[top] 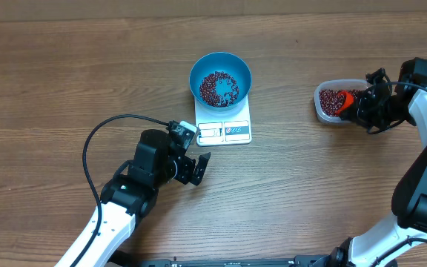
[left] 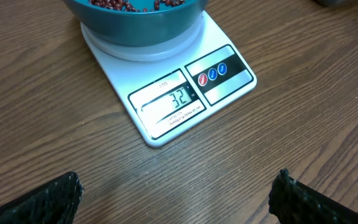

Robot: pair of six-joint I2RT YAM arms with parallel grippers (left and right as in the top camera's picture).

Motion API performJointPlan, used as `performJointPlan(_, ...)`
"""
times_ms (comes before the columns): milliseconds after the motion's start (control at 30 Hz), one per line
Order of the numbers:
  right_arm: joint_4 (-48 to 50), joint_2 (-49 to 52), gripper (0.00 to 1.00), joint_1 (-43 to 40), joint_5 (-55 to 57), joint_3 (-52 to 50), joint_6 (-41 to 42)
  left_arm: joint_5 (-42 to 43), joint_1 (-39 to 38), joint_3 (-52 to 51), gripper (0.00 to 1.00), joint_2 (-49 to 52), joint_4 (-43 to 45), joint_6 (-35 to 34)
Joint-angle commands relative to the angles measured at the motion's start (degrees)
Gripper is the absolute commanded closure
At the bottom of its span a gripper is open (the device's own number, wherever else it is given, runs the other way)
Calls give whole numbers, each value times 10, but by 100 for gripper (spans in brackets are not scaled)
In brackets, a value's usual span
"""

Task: Scoop item into bowl and weigh 150g on scale
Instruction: 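Scoop beans again with the right gripper and lift the scoop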

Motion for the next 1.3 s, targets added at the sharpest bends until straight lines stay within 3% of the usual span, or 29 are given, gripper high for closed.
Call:
performJointPlan(0, 15, -12, 96, 1, -26, -10, 22, 7, -2, 2, 1, -1, 1, -5)
performJointPlan(400, 64, -5, 96, 1, -61, -24, 105, 7, -2, 2, 1, -1, 1, -5)
performJointPlan(900, 51, 0, 96, -2, -101, -24, 86, 7, -2, 2, 0, -1, 0, -5)
performJointPlan(1267, 14, 0, 96, -76, -164, -24, 37, 7, -2, 2, 1, -1, 1, -5)
